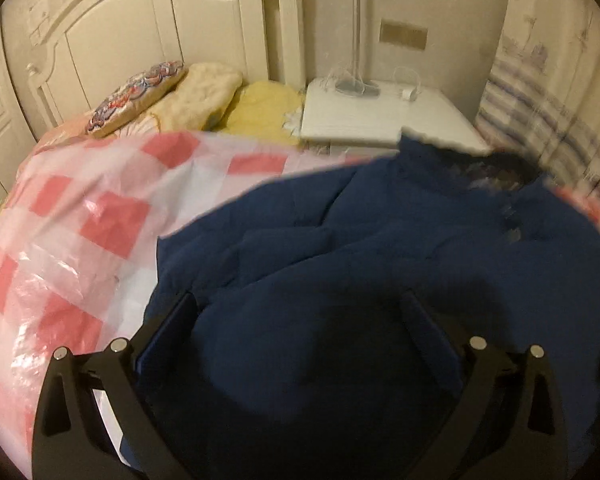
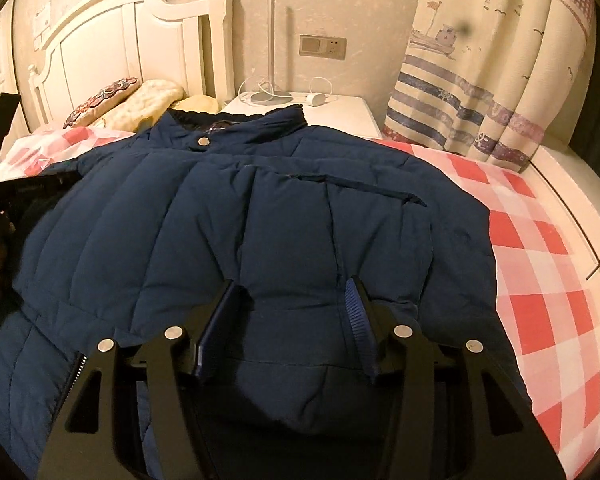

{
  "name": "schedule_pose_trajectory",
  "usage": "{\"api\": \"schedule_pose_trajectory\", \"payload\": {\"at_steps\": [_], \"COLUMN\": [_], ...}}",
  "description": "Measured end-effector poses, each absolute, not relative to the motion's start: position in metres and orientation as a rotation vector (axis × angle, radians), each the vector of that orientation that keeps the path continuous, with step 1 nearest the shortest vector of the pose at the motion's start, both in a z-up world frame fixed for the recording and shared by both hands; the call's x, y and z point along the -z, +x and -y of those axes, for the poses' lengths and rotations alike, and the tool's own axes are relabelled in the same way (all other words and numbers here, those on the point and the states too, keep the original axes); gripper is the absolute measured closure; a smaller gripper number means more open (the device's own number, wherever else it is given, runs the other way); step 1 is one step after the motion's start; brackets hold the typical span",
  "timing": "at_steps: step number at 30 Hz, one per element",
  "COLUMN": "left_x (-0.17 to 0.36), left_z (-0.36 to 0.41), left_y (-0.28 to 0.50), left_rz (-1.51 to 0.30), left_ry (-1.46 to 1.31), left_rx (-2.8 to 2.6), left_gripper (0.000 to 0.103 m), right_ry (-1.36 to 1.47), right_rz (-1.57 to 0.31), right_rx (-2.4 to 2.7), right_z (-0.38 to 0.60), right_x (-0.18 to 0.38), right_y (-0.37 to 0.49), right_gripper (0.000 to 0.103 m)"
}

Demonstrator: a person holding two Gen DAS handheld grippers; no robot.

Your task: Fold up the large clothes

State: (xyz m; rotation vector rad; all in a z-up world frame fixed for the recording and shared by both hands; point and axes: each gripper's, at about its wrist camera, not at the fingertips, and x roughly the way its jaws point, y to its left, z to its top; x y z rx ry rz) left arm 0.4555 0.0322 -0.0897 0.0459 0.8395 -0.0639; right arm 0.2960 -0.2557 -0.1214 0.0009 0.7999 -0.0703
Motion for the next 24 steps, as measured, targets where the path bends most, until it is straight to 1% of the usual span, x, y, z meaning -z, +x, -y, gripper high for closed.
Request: {"api": "schedule_pose_trajectory", "payload": {"at_steps": [2,4,5,7,9,10,13,17,19,21,24], "left_x": [0.073,0.071,0.076,0.106,0.119,0.119,0.11,0.085,0.09,0.111,0.121], "left_z": [-0.02,0.004,0.015,0.04,0.046,0.046,0.037,0.001,-0.021,-0.042,-0.055], "left_y": [0.445,0.445,0.45,0.465,0.462,0.462,0.453,0.394,0.378,0.373,0.374], "left_rz": [-0.771,-0.767,-0.788,-0.898,-0.828,-0.833,-0.862,-0.737,-0.764,-0.832,-0.845], "left_ry": [0.044,0.113,0.142,0.237,0.258,0.258,0.226,0.155,0.132,0.101,0.057], "left_rx": [0.107,0.147,0.158,0.163,0.144,0.141,0.14,0.119,0.072,0.056,0.105], "left_gripper": [0.002,0.002,0.002,0.002,0.002,0.002,0.002,0.002,0.002,0.002,0.002], "right_ry": [0.0,-0.008,-0.01,-0.008,-0.005,-0.003,0.011,0.016,0.016,0.013,0.009], "right_rz": [-0.802,-0.803,-0.803,-0.803,-0.8,-0.799,-0.798,-0.797,-0.795,-0.796,-0.795], "right_rx": [0.071,0.074,0.075,0.074,0.072,0.071,0.064,0.061,0.061,0.062,0.061], "right_z": [0.256,0.254,0.254,0.254,0.254,0.255,0.256,0.256,0.256,0.256,0.255], "right_x": [0.122,0.122,0.122,0.123,0.123,0.122,0.122,0.122,0.122,0.122,0.122], "right_y": [0.297,0.297,0.297,0.297,0.297,0.296,0.296,0.296,0.295,0.295,0.295], "right_gripper": [0.058,0.058,0.058,0.058,0.058,0.058,0.058,0.058,0.058,0.058,0.057]}}
